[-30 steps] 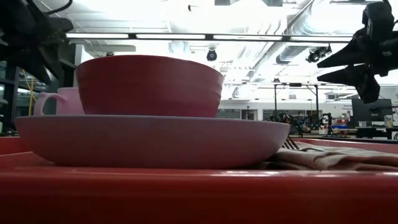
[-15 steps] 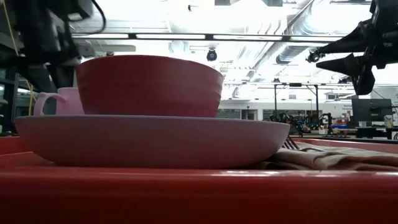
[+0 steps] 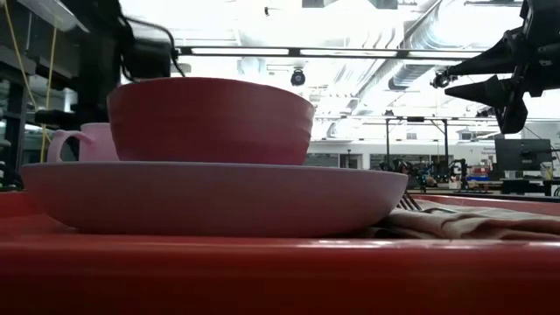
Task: Set up tray
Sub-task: Put the blue spoon on the brown napkin to the left of the blue fork
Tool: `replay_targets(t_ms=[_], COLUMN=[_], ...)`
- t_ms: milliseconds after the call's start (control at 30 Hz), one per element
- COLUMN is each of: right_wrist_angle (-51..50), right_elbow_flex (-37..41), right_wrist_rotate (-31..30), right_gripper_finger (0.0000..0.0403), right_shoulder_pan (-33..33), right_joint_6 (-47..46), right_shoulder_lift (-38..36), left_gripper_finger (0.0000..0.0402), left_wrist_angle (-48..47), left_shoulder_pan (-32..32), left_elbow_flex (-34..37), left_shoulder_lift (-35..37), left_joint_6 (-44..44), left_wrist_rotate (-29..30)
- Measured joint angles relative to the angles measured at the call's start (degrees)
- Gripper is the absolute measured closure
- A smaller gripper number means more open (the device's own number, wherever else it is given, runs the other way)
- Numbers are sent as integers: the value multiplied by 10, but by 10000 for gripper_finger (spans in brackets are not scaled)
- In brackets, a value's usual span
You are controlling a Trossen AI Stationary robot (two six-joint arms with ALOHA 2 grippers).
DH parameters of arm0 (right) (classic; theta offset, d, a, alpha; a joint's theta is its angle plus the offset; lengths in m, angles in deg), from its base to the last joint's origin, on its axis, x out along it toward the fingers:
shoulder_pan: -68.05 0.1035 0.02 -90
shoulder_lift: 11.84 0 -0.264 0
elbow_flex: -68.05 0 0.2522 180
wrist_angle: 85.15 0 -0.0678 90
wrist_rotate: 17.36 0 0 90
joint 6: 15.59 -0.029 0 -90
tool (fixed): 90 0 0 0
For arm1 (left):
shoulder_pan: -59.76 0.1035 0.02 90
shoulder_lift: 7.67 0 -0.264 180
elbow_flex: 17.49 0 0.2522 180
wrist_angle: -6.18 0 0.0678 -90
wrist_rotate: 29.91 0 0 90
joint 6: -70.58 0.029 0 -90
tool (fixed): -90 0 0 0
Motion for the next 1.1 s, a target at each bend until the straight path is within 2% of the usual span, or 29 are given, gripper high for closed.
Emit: replay_targets(t_ms=[200,300,433,700,1100], right_wrist_angle=[-1,-1,-4,-4,-4], right_elbow_flex=[0,0,0,0,0], right_wrist_rotate=[7,7,7,7,7], right_gripper_finger=[269,269,269,269,269], right_shoulder_pan=[0,0,0,0,0], right_joint_6=[-3,-2,-3,-3,-2], right_shoulder_lift=[0,0,0,0,0], left_gripper_finger=[206,206,206,206,206], left_wrist_angle=[8,49,95,131,152], left_shoulder_pan=[24,23,23,23,23], left_elbow_flex=[0,6,42,102,107], left_shoulder_lift=[-35,-45,-56,-55,-56], left_joint_6=[36,42,40,20,19], left_wrist_rotate=[10,15,0,-15,0])
